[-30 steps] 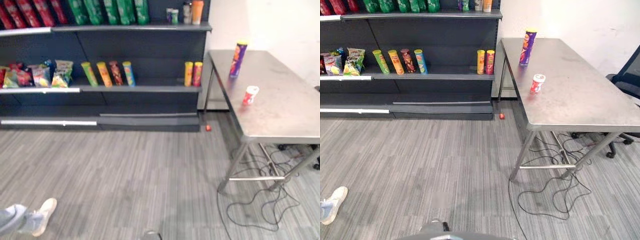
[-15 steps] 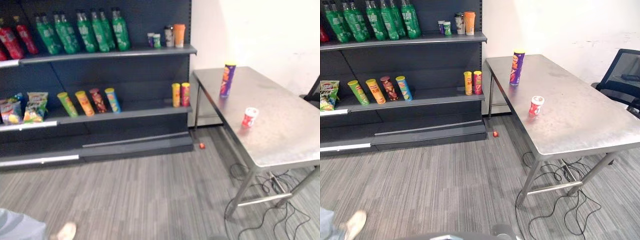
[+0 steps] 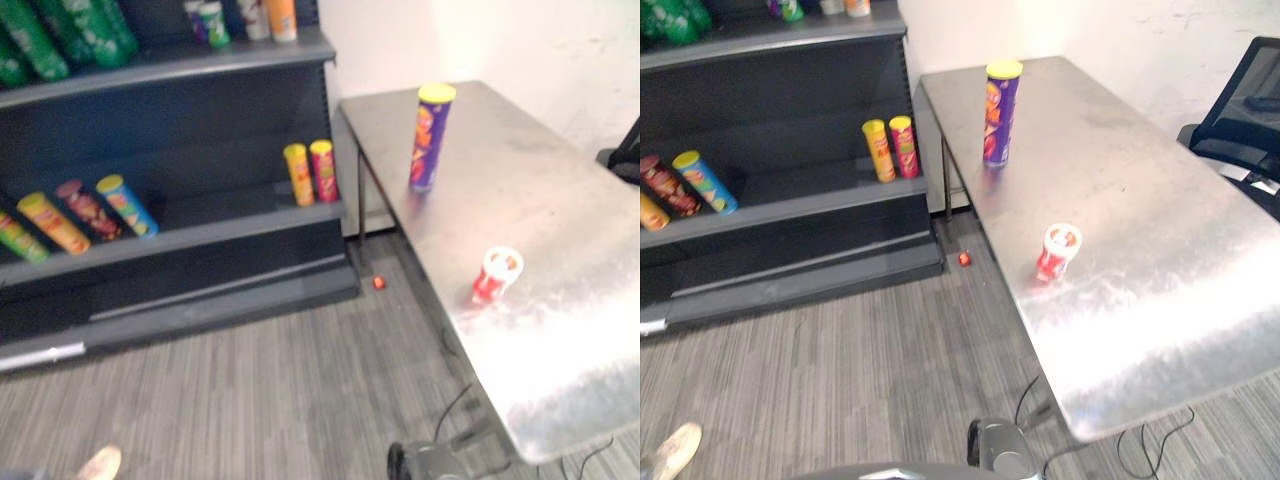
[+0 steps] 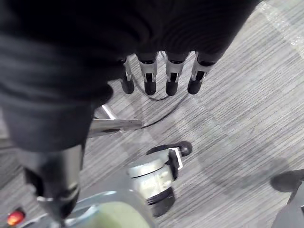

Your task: Put the gum and the chips on the shelf.

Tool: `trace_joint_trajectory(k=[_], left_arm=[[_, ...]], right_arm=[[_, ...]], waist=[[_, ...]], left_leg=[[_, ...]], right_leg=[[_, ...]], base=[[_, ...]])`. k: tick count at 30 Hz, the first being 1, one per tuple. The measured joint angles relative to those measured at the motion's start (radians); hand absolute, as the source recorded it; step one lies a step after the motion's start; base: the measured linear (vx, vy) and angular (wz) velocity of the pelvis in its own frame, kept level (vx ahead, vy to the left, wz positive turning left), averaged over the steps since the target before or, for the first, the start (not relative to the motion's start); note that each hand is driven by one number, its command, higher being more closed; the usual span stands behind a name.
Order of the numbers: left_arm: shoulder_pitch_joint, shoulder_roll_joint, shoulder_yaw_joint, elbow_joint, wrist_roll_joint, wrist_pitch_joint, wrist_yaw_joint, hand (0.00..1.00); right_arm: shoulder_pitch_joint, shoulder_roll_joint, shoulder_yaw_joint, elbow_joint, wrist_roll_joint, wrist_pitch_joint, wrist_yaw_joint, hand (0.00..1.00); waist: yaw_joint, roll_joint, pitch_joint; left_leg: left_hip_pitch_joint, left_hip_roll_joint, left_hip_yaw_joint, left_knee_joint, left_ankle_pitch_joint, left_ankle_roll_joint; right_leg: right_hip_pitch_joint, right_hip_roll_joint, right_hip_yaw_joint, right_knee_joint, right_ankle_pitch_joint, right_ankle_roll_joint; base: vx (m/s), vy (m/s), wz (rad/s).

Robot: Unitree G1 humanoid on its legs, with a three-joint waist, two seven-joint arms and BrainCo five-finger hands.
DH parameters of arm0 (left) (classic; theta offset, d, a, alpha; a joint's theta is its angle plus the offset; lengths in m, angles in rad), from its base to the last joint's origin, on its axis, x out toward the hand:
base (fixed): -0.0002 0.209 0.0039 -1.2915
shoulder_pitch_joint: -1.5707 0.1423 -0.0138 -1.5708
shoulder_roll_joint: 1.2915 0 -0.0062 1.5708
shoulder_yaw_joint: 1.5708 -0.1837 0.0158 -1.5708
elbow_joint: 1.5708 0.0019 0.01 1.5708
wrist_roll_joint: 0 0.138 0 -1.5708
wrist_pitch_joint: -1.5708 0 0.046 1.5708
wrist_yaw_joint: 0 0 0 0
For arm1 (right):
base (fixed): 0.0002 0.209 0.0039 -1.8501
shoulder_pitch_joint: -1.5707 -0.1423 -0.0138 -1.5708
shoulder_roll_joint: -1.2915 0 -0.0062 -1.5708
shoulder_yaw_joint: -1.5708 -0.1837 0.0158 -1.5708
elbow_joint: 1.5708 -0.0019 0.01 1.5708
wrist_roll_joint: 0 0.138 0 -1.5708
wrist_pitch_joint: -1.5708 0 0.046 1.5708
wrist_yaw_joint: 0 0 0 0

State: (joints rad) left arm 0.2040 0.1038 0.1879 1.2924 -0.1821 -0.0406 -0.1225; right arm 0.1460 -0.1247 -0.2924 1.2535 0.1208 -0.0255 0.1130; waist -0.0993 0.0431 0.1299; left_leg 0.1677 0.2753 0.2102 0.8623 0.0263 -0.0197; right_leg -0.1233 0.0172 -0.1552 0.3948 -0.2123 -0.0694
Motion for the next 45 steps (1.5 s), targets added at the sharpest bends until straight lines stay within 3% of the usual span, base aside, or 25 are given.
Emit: trace_joint_trajectory(k=[3, 7, 10, 11, 13, 15, 16, 18, 20, 22, 25, 27, 28, 29, 30, 32, 33, 34, 36, 37, 38, 39, 40, 42, 45], left_arm=[[0.002, -0.02, -0.002, -0.014, -0.013, -0.027, -0.012, 0.0], [0.008, -0.023, 0.047, -0.043, -0.012, -0.045, -0.049, 0.0], [0.014, -0.024, 0.061, -0.07, -0.011, -0.039, -0.061, 0.0], [0.013, -0.038, 0.098, -0.08, -0.011, -0.032, -0.058, 0.0], [0.015, -0.038, 0.133, -0.078, -0.009, 0.001, -0.051, 0.0], [0.032, -0.018, 0.131, -0.112, -0.01, 0.006, -0.08, 0.0], [0.034, -0.009, 0.126, -0.121, 0.003, 0.01, -0.094, 0.0], [0.034, -0.001, 0.099, -0.105, 0.029, 0.033, -0.09, 0.0], [0.029, 0.006, 0.078, -0.096, 0.03, 0.046, -0.085, 0.0], [0.026, 0.022, 0.011, -0.064, 0.03, 0.047, -0.065, 0.0], [-0.003, 0.031, -0.123, 0.028, 0.03, 0.052, -0.017, 0.0], [-0.011, 0.037, -0.176, 0.042, 0.031, 0.052, -0.006, 0.0], [-0.014, 0.036, -0.194, 0.053, 0.031, 0.052, 0.005, 0.0], [-0.019, 0.035, -0.206, 0.061, 0.033, 0.052, 0.009, 0.0], [-0.019, 0.033, -0.214, 0.06, 0.034, 0.051, 0.014, 0.0], [-0.02, 0.032, -0.254, 0.059, 0.035, 0.048, 0.031, 0.0], [-0.022, 0.033, -0.271, 0.059, 0.035, 0.046, 0.035, 0.0], [-0.033, 0.039, -0.296, 0.059, 0.034, 0.041, 0.039, 0.0], [-0.055, 0.038, -0.308, 0.07, 0.036, 0.043, 0.037, 0.0], [-0.062, 0.039, -0.305, 0.08, 0.036, 0.028, 0.03, 0.0], [-0.064, 0.044, -0.303, 0.088, 0.037, 0.017, 0.023, 0.0], [-0.061, 0.051, -0.308, 0.089, 0.037, 0.012, 0.016, 0.0], [-0.066, 0.052, -0.317, 0.088, 0.039, 0.007, 0.01, 0.0], [-0.066, 0.044, -0.319, 0.094, 0.04, 0.004, 0.026, 0.0], [-0.069, 0.044, -0.318, 0.098, 0.043, 0.005, 0.026, 0.0]], right_arm=[[-0.045, -0.017, 0.005, 0.002, 0.025, -0.009, 0.001, 0.0], [-0.064, 0.02, -0.156, 0.011, 0.082, -0.008, 0.0, 0.0], [-0.06, 0.035, -0.165, -0.011, 0.085, -0.004, -0.001, 0.0], [-0.042, 0.03, -0.124, -0.046, 0.085, -0.003, -0.001, 0.0], [-0.014, 0.022, -0.074, -0.069, 0.085, -0.001, -0.003, 0.0], [-0.001, 0.024, 0.011, -0.06, 0.081, -0.002, -0.009, 0.0], [0.009, 0.016, 0.074, -0.056, 0.075, -0.001, -0.015, 0.0], [0.015, -0.013, 0.185, -0.051, 0.072, -0.002, -0.019, 0.0], [0.007, -0.022, 0.232, -0.036, 0.075, -0.011, -0.022, 0.0], [0.003, -0.025, 0.24, -0.02, 0.076, -0.011, -0.022, 0.0], [0.008, -0.02, 0.143, -0.015, 0.076, -0.002, -0.022, 0.0], [0.012, -0.009, 0.089, -0.015, 0.077, 0.003, -0.028, 0.0], [0.011, -0.008, 0.087, -0.021, 0.079, 0.004, -0.032, 0.0], [0.004, -0.015, 0.112, -0.026, 0.086, 0.001, -0.038, 0.0], [-0.005, -0.023, 0.134, -0.021, 0.086, 0.0, -0.039, 0.0], [-0.012, -0.055, 0.221, -0.013, 0.084, -0.005, -0.044, 0.0], [-0.012, -0.059, 0.239, -0.004, 0.084, -0.005, -0.045, 0.0], [-0.016, -0.061, 0.274, 0.02, 0.084, -0.007, -0.05, 0.0], [-0.042, -0.063, 0.302, 0.031, 0.075, -0.016, -0.053, 0.0], [-0.086, -0.073, 0.319, 0.051, 0.071, -0.027, -0.048, 0.0], [-0.091, -0.077, 0.336, 0.059, 0.068, -0.027, -0.048, 0.0], [-0.074, -0.075, 0.34, 0.059, 0.064, -0.029, -0.05, 0.0], [-0.062, -0.076, 0.339, 0.068, 0.064, -0.029, -0.054, 0.0], [-0.069, -0.073, 0.378, 0.091, 0.05, -0.029, -0.061, 0.0], [-0.072, -0.082, 0.455, 0.1, 0.034, -0.032, -0.061, 0.0]], waist=[[0.037, -0.004, 0.001], [0.047, -0.013, -0.002], [0.05, -0.019, -0.006], [0.052, -0.008, -0.015], [0.066, 0.0, -0.071], [0.078, -0.043, -0.088], [0.09, -0.052, -0.104], [0.092, -0.063, -0.142], [0.081, -0.057, -0.148], [0.065, -0.056, -0.157], [0.017, -0.025, -0.156], [0.019, -0.023, -0.153], [0.018, -0.021, -0.15], [0.021, -0.013, -0.148], [0.021, 0.002, -0.137], [0.015, 0.015, -0.116], [0.015, 0.014, -0.116], [0.03, 0.0, -0.117], [0.05, 0.0, -0.117], [0.068, 0.025, -0.123], [0.069, 0.012, -0.112], [0.067, -0.006, -0.116], [0.075, 0.004, -0.12], [0.073, 0.007, -0.122], [0.073, 0.008, -0.123]], left_leg=[[-0.155, -0.038, -0.003, 0.239, -0.141, 0.008], [-0.268, -0.052, -0.078, -0.011, -0.246, 0.008], [-0.282, -0.071, -0.176, -0.344, -0.227, 0.012], [-0.265, -0.07, -0.193, -0.49, -0.167, 0.019], [-0.197, -0.077, -0.191, -0.594, -0.221, -0.045], [-0.212, -0.113, -0.197, -0.519, -0.252, -0.061], [-0.239, -0.148, -0.23, -0.45, -0.256, -0.055], [-0.242, -0.183, -0.23, -0.442, -0.266, -0.038], [-0.238, -0.199, -0.214, -0.456, -0.271, -0.037], [-0.209, -0.2, -0.162, -0.547, -0.281, -0.052], [-0.139, -0.209, -0.109, -0.753, -0.287, -0.06], [-0.094, -0.219, -0.03, -0.818, -0.263, -0.051], [-0.073, -0.214, 0.028, -0.826, -0.263, -0.047], [-0.071, -0.202, 0.097, -0.822, -0.272, -0.032], [-0.068, -0.196, 0.138, -0.82, -0.275, -0.024], [-0.056, -0.171, 0.209, -0.806, -0.28, -0.016], [-0.052, -0.17, 0.22, -0.804, -0.277, -0.022], [-0.046, -0.192, 0.224, -0.785, -0.285, -0.029], [-0.087, -0.215, 0.062, -0.789, -0.292, 0.017], [-0.111, -0.167, 0.055, -0.79, -0.306, 0.012], [-0.112, -0.159, 0.082, -0.789, -0.294, -0.007], [-0.108, -0.168, 0.082, -0.793, -0.29, -0.013], [-0.098, -0.174, 0.085, -0.801, -0.287, -0.019], [-0.104, -0.171, 0.035, -0.833, -0.226, -0.032], [-0.108, -0.178, -0.01, -0.816, -0.206, -0.046]], right_leg=[[0.099, 0.007, 0.144, -0.074, 0.0, 0.0], [0.159, 0.012, 0.342, -0.137, 0.003, 0.009], [0.108, 0.025, 0.533, -0.132, -0.029, 0.04], [0.076, 0.041, 0.604, -0.115, -0.041, 0.061], [0.028, 0.045, 0.658, -0.104, -0.04, 0.078], [-0.025, 0.05, 0.614, -0.026, -0.024, 0.088], [-0.022, 0.007, 0.642, -0.054, -0.02, 0.097], [-0.034, -0.023, 0.662, -0.12, -0.008, 0.116], [-0.051, -0.042, 0.69, -0.151, 0.031, 0.168], [-0.092, -0.056, 0.681, -0.179, 0.074, 0.197], [-0.147, -0.047, 0.677, -0.204, 0.122, 0.217], [-0.17, -0.039, 0.647, -0.207, 0.175, 0.193], [-0.173, -0.037, 0.587, -0.233, 0.216, 0.152], [-0.167, -0.042, 0.524, -0.285, 0.229, 0.076], [-0.187, -0.042, 0.474, -0.26, 0.223, 0.052], [-0.266, -0.039, 0.279, 0.138, 0.126, 0.057], [-0.255, -0.041, 0.247, 0.188, 0.103, 0.068], [-0.238, -0.054, 0.18, 0.168, 0.074, 0.09], [-0.184, -0.014, 0.188, -0.023, 0.102, 0.116], [-0.154, 0.019, 0.195, -0.144, 0.102, 0.086], [-0.168, -0.006, 0.132, -0.046, 0.067, 0.045], [-0.139, -0.016, 0.121, -0.085, 0.059, 0.074], [-0.094, -0.012, 0.129, -0.193, 0.085, 0.115], [-0.021, 0.0, 0.136, -0.384, 0.195, 0.11], [0.014, -0.01, 0.118, -0.425, 0.214, 0.104]], base=[[0.35, 0.018, -1.31], [0.29, 0.176, -1.42], [0.18, 0.401, -1.79], [0.17, 0.507, -2.02], [0.16, 0.375, -1.83], [0.1, 0.263, -1.47], [0.0, 0.168, -1.03], [0.01, 0.216, -1.17], [0.0, 0.181, -1.11], [-0.06, 0.096, -0.8], [-0.08, 0.037, -0.47], [-0.14, 0.037, -1.15], [-0.19, 0.018, -1.65], [-0.19, 0.014, -1.72], [-0.19, -0.006, -1.48], [-0.02, -0.038, -1.0], [0.06, -0.034, -0.73], [0.06, 0.004, -0.99], [0.02, -0.028, -1.36], [-0.01, -0.117, -1.33], [0.07, -0.12, -1.04], [0.12, -0.077, -0.41], [0.17, -0.032, -0.15], [0.14, -0.05, -0.2], [0.13, -0.035, 0.15]])
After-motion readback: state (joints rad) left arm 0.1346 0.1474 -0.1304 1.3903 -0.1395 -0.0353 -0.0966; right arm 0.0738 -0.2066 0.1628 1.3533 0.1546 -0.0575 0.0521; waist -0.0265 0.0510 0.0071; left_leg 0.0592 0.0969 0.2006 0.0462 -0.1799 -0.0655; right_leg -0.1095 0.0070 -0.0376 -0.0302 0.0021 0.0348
